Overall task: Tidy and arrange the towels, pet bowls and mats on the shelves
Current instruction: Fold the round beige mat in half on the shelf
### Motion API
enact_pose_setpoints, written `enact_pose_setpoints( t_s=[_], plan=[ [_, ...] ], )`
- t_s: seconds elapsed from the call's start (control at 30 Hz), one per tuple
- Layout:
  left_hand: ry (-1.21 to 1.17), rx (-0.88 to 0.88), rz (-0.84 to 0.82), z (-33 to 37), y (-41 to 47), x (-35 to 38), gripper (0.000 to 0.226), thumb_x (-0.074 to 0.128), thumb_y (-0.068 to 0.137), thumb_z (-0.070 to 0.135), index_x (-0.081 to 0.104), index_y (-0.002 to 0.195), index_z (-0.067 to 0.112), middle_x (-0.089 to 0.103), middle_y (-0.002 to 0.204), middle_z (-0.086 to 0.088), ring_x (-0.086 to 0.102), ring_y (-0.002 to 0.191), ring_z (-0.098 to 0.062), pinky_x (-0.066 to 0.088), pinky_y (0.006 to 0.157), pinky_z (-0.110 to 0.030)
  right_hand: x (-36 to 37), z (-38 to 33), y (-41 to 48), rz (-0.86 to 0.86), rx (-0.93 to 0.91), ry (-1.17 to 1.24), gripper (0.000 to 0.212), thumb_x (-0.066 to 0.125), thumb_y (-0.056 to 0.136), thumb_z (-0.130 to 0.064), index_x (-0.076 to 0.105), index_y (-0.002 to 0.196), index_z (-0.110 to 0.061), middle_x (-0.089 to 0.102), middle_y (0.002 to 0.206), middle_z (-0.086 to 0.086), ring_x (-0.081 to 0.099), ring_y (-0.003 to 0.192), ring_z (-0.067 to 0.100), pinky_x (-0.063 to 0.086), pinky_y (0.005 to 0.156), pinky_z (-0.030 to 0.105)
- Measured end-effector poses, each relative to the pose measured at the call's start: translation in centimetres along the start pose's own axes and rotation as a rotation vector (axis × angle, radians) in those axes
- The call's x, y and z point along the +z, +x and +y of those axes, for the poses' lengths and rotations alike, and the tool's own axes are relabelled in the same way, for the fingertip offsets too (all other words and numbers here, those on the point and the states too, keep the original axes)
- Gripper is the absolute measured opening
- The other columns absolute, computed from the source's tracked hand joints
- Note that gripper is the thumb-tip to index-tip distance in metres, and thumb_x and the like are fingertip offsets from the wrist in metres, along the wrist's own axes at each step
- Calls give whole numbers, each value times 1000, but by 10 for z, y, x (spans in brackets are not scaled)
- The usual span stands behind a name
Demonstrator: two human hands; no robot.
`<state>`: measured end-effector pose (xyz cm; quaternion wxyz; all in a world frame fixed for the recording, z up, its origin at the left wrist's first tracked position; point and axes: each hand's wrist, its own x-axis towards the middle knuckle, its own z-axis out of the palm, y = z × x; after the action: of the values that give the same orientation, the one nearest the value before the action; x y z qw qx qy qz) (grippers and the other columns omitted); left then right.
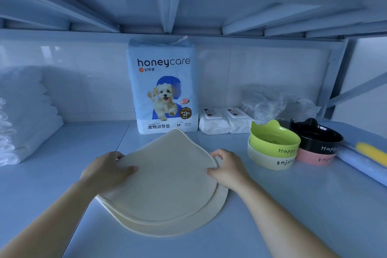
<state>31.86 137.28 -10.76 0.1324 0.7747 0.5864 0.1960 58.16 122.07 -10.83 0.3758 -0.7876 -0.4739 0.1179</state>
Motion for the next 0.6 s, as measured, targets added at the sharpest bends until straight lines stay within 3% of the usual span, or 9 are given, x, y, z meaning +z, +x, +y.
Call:
enact_pose_setpoints(
  t_s=[0.17,0.3,0.43,0.5,0.6],
  plan=[
    [-25,22,96,8,-6,-1,30,67,74,50,53,96,36,58,90,10,52,84,-18,42,67,-29,0,-7,-3,2,-37,-26,49,67,77,-17,51,123,-24,46,123,3,52,106,17,34,69,18],
    [-7,91,206,19,-13,1,34,64,78,47,54,107,35,57,102,10,50,89,-17,38,69,-29,-5,-8,-3,68,-37,47,47,68,77,-15,53,120,-27,51,124,-1,51,112,14,36,57,11],
    [-68,175,281,30,-19,4,41,65,79,46,55,116,33,56,112,8,55,99,-22,36,68,-29,-13,-7,0,174,-78,92,46,65,79,-9,54,122,-25,54,127,-4,50,117,12,34,82,14],
    [-115,193,269,35,-19,5,44,64,79,49,54,120,35,56,114,9,54,102,-21,38,69,-30,-16,-3,0,208,-58,85,47,64,79,-7,54,122,-23,54,127,-2,51,117,14,33,85,15],
    [-65,159,108,30,-16,5,50,55,83,53,47,130,37,58,121,8,53,110,-21,46,80,-32,-16,5,0,151,40,46,52,63,77,-8,52,125,-22,50,128,4,52,115,17,35,81,16]
  ],
)
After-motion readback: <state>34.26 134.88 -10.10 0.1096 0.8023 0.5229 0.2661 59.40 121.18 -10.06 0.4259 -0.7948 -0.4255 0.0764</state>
